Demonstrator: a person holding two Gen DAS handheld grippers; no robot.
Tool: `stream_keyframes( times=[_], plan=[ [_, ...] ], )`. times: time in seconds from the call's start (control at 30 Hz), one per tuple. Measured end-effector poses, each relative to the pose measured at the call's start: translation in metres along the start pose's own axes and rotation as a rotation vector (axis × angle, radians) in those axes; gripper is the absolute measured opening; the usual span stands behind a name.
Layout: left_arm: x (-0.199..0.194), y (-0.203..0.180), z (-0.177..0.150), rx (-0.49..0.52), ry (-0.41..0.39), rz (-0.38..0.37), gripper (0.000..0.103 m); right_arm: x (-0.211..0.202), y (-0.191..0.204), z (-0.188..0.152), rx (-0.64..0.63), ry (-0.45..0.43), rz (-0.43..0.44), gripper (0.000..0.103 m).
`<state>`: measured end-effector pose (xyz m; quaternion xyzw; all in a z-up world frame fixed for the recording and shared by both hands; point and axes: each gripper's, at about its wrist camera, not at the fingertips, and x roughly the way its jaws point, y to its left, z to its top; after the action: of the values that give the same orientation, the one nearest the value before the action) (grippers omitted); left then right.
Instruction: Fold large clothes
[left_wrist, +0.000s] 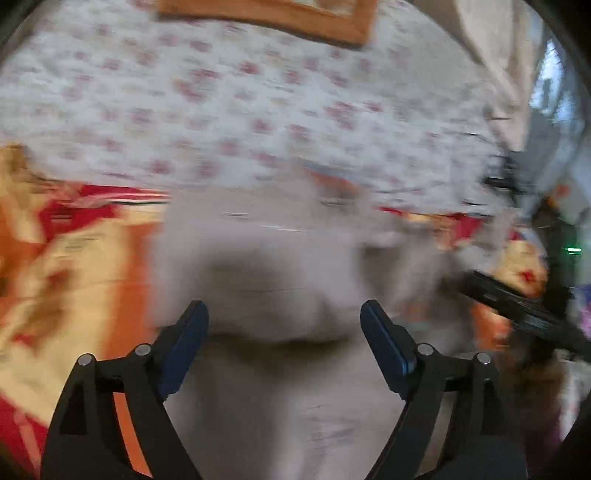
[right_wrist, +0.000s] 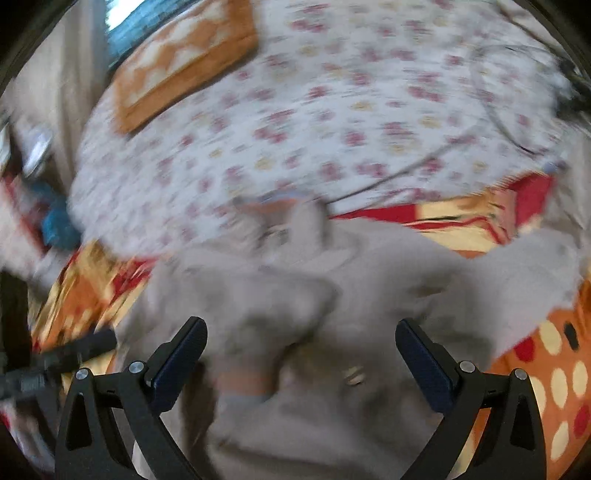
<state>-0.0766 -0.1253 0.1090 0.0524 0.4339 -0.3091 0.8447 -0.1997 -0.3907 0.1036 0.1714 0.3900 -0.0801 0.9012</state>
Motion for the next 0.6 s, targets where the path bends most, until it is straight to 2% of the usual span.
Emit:
stream_keyframes(
  times=[0.07,0.1,0.2,0.27,0.33,0.37,0.4,0.47,0.6],
  plan=[
    [0.009,0.019,-0.006,-0.011,0.02,0.117,0.085,0.013,0.021,-0.011,-0.114,0.037,-0.024,0.102],
    [0.017,0.027,-0.01,-0.026,0.041,0.15,0.085,0.021,0.026,-0.015,-0.147,0.041,-0.083,0.102],
    [0.041,0.045,-0.018,-0.075,0.088,0.174,0.085,0.045,0.029,-0.023,-0.195,0.055,-0.245,0.102],
    [0.051,0.051,-0.015,-0.09,0.101,0.202,0.085,0.059,0.026,-0.023,-0.168,0.063,-0.234,0.099],
    [0.06,0.055,-0.012,-0.085,0.09,0.26,0.085,0.067,0.023,-0.021,-0.132,0.052,-0.179,0.078],
    [0.062,0.057,-0.013,-0.082,0.091,0.293,0.085,0.07,0.023,-0.02,-0.141,0.064,-0.187,0.043],
    [0.062,0.061,-0.016,-0.084,0.097,0.321,0.085,0.071,0.026,-0.019,-0.17,0.076,-0.227,0.022],
    [0.062,0.072,-0.018,-0.111,0.109,0.329,0.085,0.059,0.035,-0.014,-0.254,0.026,-0.321,0.016],
    [0.062,0.09,-0.023,-0.201,0.13,0.309,0.085,0.025,0.042,-0.001,-0.42,-0.166,-0.549,0.016]
  ],
)
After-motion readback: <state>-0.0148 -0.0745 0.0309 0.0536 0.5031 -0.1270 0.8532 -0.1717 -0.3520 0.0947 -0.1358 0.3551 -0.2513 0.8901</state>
